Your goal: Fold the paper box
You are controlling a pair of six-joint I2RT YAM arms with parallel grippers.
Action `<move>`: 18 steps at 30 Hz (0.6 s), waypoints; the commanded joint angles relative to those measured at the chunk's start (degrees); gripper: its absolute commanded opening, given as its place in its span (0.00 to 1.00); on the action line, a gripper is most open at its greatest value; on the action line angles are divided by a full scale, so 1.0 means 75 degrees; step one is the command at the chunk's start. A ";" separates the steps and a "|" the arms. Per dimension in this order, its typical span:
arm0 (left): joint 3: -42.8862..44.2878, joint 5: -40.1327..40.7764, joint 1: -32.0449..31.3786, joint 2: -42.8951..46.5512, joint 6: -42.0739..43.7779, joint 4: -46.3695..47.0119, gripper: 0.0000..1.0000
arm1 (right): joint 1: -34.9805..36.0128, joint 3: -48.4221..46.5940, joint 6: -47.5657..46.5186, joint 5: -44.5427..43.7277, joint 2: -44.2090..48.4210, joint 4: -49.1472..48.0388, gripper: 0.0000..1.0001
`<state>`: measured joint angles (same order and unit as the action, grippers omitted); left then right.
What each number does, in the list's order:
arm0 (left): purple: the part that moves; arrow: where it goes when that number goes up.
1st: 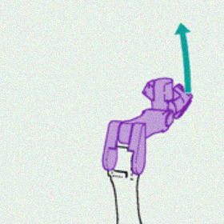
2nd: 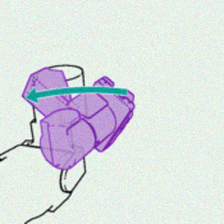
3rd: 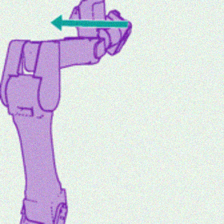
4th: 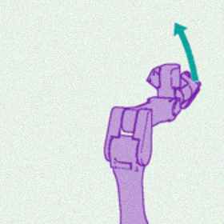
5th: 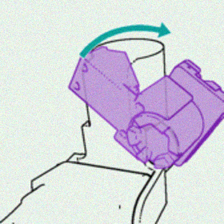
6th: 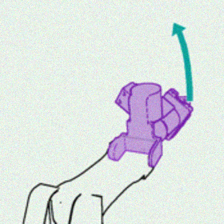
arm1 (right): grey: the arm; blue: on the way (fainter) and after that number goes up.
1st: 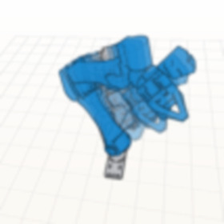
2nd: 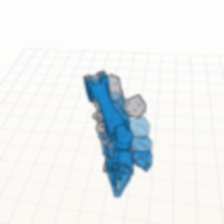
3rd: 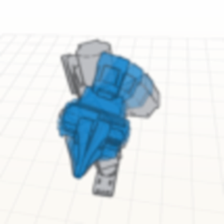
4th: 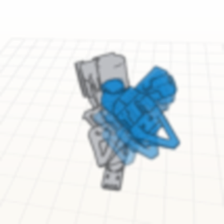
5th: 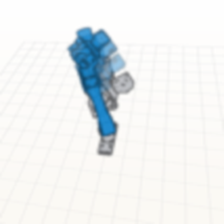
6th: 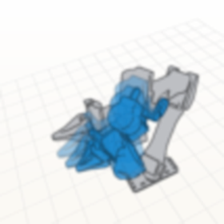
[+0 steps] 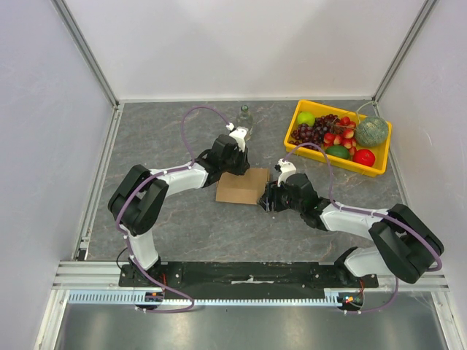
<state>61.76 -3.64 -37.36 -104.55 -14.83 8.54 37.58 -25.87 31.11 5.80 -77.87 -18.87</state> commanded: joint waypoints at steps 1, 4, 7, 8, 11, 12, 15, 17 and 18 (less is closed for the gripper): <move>0.0098 -0.0206 -0.0034 -0.0239 0.0290 -0.0130 0.26 | -0.0031 -0.0289 0.0082 0.0105 -0.0083 -0.0354 0.61; 0.0098 -0.0206 -0.0034 -0.0251 0.0302 -0.0130 0.26 | -0.0031 -0.0289 0.0117 0.0140 -0.0106 -0.0390 0.59; 0.0098 -0.0206 -0.0034 -0.0274 0.0302 -0.0130 0.26 | -0.0031 -0.0301 0.0141 0.0140 -0.0130 -0.0390 0.57; 0.0098 -0.0229 -0.0057 -0.0263 0.0302 -0.0119 0.26 | -0.0031 -0.0313 0.0152 0.0129 -0.0130 -0.0401 0.56; 0.0110 -0.0218 -0.0045 -0.0286 0.0302 -0.0118 0.26 | -0.0031 -0.0324 0.0152 0.0140 -0.0118 -0.0378 0.55; 0.0110 -0.0230 -0.0034 -0.0286 0.0302 -0.0118 0.26 | -0.0031 -0.0336 0.0152 0.0129 -0.0141 -0.0378 0.55; 0.0121 -0.0230 -0.0034 -0.0286 0.0302 -0.0119 0.26 | -0.0031 -0.0359 0.0152 0.0140 -0.0130 -0.0355 0.54; 0.0121 -0.0230 -0.0034 -0.0298 0.0302 -0.0130 0.26 | -0.0031 -0.0371 0.0141 0.0140 -0.0141 -0.0366 0.52; 0.0110 -0.0230 -0.0045 -0.0310 0.0290 -0.0130 0.26 | -0.0031 -0.0383 0.0152 0.0129 -0.0165 -0.0355 0.52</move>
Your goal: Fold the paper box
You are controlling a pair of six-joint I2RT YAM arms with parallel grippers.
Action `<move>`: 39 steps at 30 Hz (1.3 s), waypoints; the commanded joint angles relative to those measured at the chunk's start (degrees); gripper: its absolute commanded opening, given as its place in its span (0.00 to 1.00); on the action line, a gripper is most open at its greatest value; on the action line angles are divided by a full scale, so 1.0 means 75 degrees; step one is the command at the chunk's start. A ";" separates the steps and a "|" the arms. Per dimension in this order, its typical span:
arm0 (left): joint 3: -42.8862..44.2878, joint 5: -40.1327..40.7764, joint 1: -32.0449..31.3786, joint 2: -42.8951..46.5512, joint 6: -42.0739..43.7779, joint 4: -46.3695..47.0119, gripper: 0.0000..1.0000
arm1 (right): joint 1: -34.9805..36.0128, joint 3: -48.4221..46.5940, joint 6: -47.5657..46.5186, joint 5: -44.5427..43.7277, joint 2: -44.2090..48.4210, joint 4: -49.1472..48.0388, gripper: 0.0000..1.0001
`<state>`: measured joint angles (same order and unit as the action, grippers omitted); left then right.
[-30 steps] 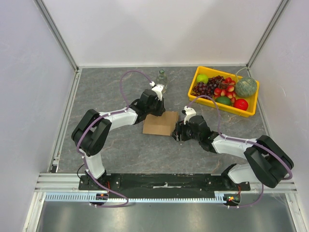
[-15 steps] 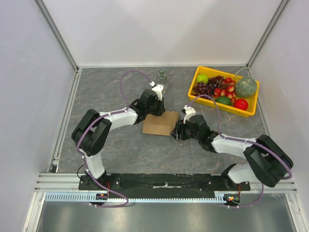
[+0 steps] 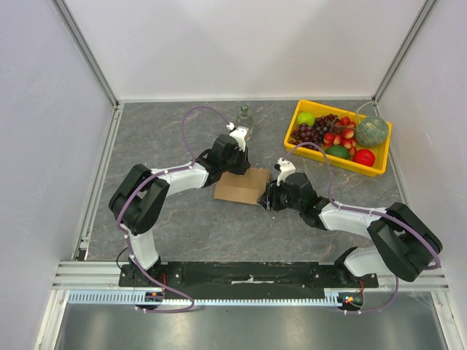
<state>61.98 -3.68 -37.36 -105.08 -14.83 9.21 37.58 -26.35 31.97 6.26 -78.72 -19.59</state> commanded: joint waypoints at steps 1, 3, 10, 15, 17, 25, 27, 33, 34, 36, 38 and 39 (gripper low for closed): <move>0.0080 -0.0235 -0.0034 -0.0240 0.0290 -0.0221 0.26 | -0.0042 -0.0330 0.0039 0.0067 -0.0063 -0.0270 0.52; 0.0080 -0.0236 -0.0034 -0.0252 0.0290 -0.0221 0.26 | -0.0042 -0.0331 0.0050 0.0056 -0.0063 -0.0270 0.51; 0.0034 -0.0212 -0.0034 -0.0275 0.0290 -0.0221 0.25 | -0.0054 -0.0307 0.0167 0.0044 -0.0180 -0.0376 0.50; 0.0010 -0.0119 -0.0045 -0.0263 0.0290 -0.0232 0.25 | -0.0042 -0.0237 0.0238 -0.0026 -0.0110 -0.0399 0.51; 0.0010 -0.0072 -0.0022 -0.0275 0.0278 -0.0244 0.25 | -0.0042 -0.0225 0.0238 -0.0073 -0.0051 -0.0376 0.51; -0.0072 0.0432 -0.0010 -0.0240 0.0149 -0.0478 0.24 | -0.0066 -0.0225 0.0168 -0.0226 0.0007 -0.0177 0.51; -0.0107 0.0456 -0.0010 -0.0193 0.0114 -0.0537 0.24 | -0.0077 -0.0225 0.0156 -0.0237 0.0031 -0.0153 0.51; -0.0271 0.0924 0.0013 0.0006 0.0044 -0.0666 0.24 | -0.0101 -0.0237 0.0121 -0.0237 0.0054 -0.0118 0.51; -0.0306 0.0994 0.0002 0.0041 0.0044 -0.0701 0.24 | -0.0101 -0.0237 0.0121 -0.0237 0.0054 -0.0106 0.51; -0.0388 0.1135 0.0013 0.0123 0.0032 -0.0736 0.24 | -0.0101 -0.0237 0.0109 -0.0249 0.0078 -0.0106 0.51; -0.0493 0.1252 0.0025 0.0194 0.0032 -0.0748 0.24 | -0.0113 -0.0225 0.0097 -0.0261 0.0101 -0.0094 0.51; -0.0540 0.1288 0.0025 0.0229 0.0009 -0.0748 0.24 | -0.0113 -0.0225 0.0097 -0.0249 0.0090 -0.0094 0.51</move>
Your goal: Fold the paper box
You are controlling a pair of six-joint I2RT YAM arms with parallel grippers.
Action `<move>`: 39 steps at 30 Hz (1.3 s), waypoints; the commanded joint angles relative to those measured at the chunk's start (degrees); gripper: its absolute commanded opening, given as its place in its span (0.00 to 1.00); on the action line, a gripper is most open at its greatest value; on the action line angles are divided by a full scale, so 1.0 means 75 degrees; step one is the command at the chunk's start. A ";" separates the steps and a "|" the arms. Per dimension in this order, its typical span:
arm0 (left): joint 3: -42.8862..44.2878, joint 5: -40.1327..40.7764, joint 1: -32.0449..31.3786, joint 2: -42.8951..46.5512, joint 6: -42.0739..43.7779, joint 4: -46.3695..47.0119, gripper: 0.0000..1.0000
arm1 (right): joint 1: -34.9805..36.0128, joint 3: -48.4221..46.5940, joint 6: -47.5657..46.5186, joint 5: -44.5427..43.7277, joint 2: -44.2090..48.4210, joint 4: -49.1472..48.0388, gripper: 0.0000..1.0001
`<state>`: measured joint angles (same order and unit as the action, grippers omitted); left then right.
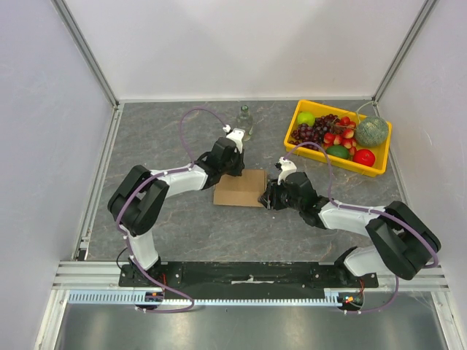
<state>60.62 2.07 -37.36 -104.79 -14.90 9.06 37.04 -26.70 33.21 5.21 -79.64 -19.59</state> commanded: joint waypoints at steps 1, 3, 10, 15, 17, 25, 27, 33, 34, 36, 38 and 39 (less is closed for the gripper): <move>-0.0383 0.0545 0.0025 0.0226 0.0006 -0.0739 0.24 | -0.0040 -0.0179 -0.0069 -0.0121 0.0235 -0.0083 0.51; -0.0442 0.0568 0.0036 0.0285 -0.0006 -0.0739 0.24 | -0.0040 -0.0179 -0.0069 -0.0109 0.0259 -0.0071 0.51; -0.0466 0.0568 0.0036 0.0437 -0.0041 -0.0727 0.29 | -0.0051 -0.0190 -0.0080 -0.0039 0.0306 -0.0083 0.53; -0.0430 0.0627 0.0037 0.0636 -0.0030 -0.0751 0.35 | -0.0051 -0.0167 -0.0080 -0.0027 0.0352 -0.0083 0.53; -0.0384 0.0685 0.0037 0.0730 -0.0018 -0.0844 0.38 | -0.0051 -0.0167 -0.0092 -0.0004 0.0364 -0.0059 0.54; -0.0477 0.0955 0.0095 0.1596 -0.0029 -0.1009 0.55 | -0.0063 -0.0190 -0.0139 0.0020 0.0446 0.0011 0.54; -0.0640 0.0885 0.0107 0.1807 -0.0064 -0.0951 0.57 | -0.0063 -0.0202 -0.0162 0.0020 0.0470 0.0034 0.54; -0.1320 0.0288 0.0095 0.2195 0.0040 -0.0576 0.57 | -0.0063 -0.0167 -0.0209 0.0160 0.0470 0.0000 0.56; -0.1425 0.0206 0.0107 0.2230 0.0064 -0.0529 0.58 | -0.0063 -0.0167 -0.0198 0.0195 0.0470 -0.0012 0.56; -0.1590 0.0077 0.0107 0.2265 0.0111 -0.0435 0.57 | -0.0063 -0.0155 -0.0233 0.0265 0.0481 -0.0024 0.57; -0.1719 -0.0040 0.0107 0.2324 0.0146 -0.0365 0.57 | -0.0063 -0.0155 -0.0221 0.0313 0.0493 -0.0036 0.57; -0.1766 -0.0111 0.0107 0.2324 0.0158 -0.0329 0.57 | -0.0063 -0.0167 -0.0233 0.0301 0.0493 -0.0047 0.57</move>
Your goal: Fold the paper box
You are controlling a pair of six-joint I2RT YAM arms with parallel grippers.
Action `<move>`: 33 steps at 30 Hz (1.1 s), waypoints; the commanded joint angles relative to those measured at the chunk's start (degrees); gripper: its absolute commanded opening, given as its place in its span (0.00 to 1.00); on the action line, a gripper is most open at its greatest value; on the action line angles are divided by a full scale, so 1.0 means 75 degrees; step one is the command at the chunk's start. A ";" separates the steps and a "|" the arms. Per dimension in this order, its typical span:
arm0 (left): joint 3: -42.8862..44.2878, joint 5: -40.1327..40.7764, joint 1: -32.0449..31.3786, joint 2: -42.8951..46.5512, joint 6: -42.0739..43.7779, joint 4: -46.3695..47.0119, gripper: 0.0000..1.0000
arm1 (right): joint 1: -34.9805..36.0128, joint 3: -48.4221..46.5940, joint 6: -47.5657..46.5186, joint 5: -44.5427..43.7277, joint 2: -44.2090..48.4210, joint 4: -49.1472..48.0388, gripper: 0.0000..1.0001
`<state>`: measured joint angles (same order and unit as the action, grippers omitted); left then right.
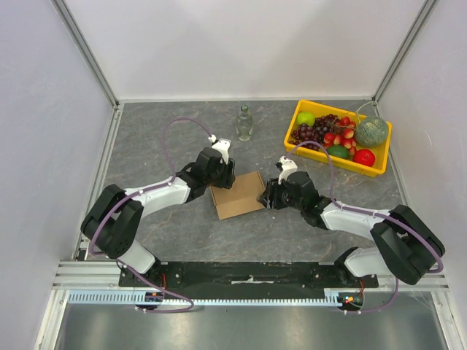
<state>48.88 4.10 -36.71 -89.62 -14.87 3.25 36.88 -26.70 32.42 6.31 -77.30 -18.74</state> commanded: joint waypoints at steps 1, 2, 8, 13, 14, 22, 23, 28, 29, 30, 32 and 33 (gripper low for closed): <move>-0.0236 -0.0440 0.0008 0.0301 0.0190 0.0469 0.57 | -0.0043 -0.0155 -0.0128 0.0167 0.0181 -0.0150 0.57; -0.0248 -0.0441 0.0008 0.0290 0.0190 0.0481 0.57 | -0.0043 -0.0155 -0.0128 0.0179 0.0193 -0.0149 0.57; -0.0236 -0.0429 0.0019 0.0208 0.0272 0.0481 0.57 | -0.0043 -0.0143 -0.0163 0.0308 0.0181 -0.0149 0.58; -0.0236 -0.0429 0.0019 0.0137 0.0284 0.0481 0.56 | -0.0043 -0.0120 -0.0151 0.0366 0.0216 -0.0114 0.58; -0.0236 -0.0429 0.0019 0.0137 0.0296 0.0481 0.56 | -0.0043 -0.0108 -0.0151 0.0366 0.0216 -0.0126 0.58; -0.0260 -0.0406 0.0019 0.0079 0.0342 0.0458 0.56 | -0.0043 -0.0085 -0.0186 0.0390 0.0251 0.0108 0.60; -0.0272 -0.0394 0.0008 0.0090 0.0354 0.0446 0.56 | -0.0043 -0.0085 -0.0187 0.0343 0.0286 0.0166 0.63; -0.0283 -0.0406 0.0019 0.0102 0.0366 0.0434 0.55 | -0.0043 -0.0038 -0.0257 0.0284 0.0497 0.0331 0.68; -0.0283 -0.0406 0.0019 0.0102 0.0378 0.0434 0.55 | -0.0043 -0.0038 -0.0257 0.0296 0.0521 0.0366 0.68; -0.0283 -0.0406 0.0019 0.0102 0.0378 0.0434 0.55 | -0.0043 -0.0026 -0.0268 0.0331 0.0544 0.0389 0.68; -0.0295 -0.0429 0.0008 0.0102 0.0389 0.0434 0.55 | -0.0043 -0.0015 -0.0280 0.0378 0.0603 0.0401 0.68; -0.0295 -0.0441 0.0019 0.0114 0.0389 0.0434 0.55 | -0.0043 -0.0003 -0.0280 0.0401 0.0615 0.0425 0.68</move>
<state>46.89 1.32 -36.71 -89.54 -14.39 4.71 36.84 -26.70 31.31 8.36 -74.52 -15.81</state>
